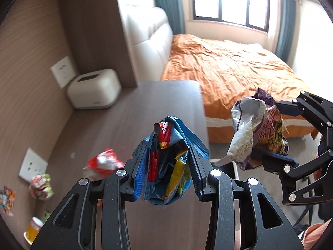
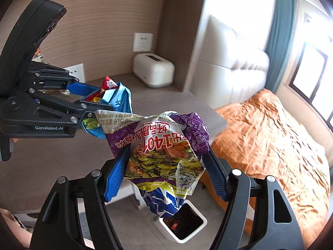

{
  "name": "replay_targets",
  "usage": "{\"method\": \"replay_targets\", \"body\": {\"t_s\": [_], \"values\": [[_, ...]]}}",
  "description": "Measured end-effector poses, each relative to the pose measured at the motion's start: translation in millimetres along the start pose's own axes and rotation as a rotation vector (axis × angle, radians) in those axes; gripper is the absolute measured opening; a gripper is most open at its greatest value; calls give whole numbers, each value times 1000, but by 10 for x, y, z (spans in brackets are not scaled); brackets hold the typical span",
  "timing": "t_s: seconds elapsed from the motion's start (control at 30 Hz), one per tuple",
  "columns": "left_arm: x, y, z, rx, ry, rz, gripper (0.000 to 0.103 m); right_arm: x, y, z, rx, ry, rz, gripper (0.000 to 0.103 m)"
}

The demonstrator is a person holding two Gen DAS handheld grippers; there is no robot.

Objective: Collect trash
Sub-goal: 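Carry both wrappers over the white bin and open both tools, then move both tools back toward the remaining wrappers on the desk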

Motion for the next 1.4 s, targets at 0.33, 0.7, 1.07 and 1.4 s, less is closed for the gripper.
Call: {"method": "replay_targets", "body": {"t_s": [0.33, 0.7, 1.07, 1.4], "values": [[845, -483, -131, -65, -109, 83, 38, 613, -21, 433, -74, -73, 35, 71], [1844, -1087, -120, -67, -258, 124, 36, 1315, -397, 1144, -194, -141, 41, 71], [2952, -2705, 819, -255, -371, 205, 36, 1913, -1573, 2644, -434, -135, -41, 71], [3701, -4092, 1792, -441, -442, 322, 98, 2188, -2787, 3962, -620, -77, -116, 99]]}}
Point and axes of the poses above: each gripper's, at about its wrist camera, not at the fingertips, and y roughly against the way its jaws point, x to its right, z to its underside, the point moved 1 cm from there along -y, roughly the way its jaws point, and after that the axes turned 14 degrees about -z, right-handed, at the moved point
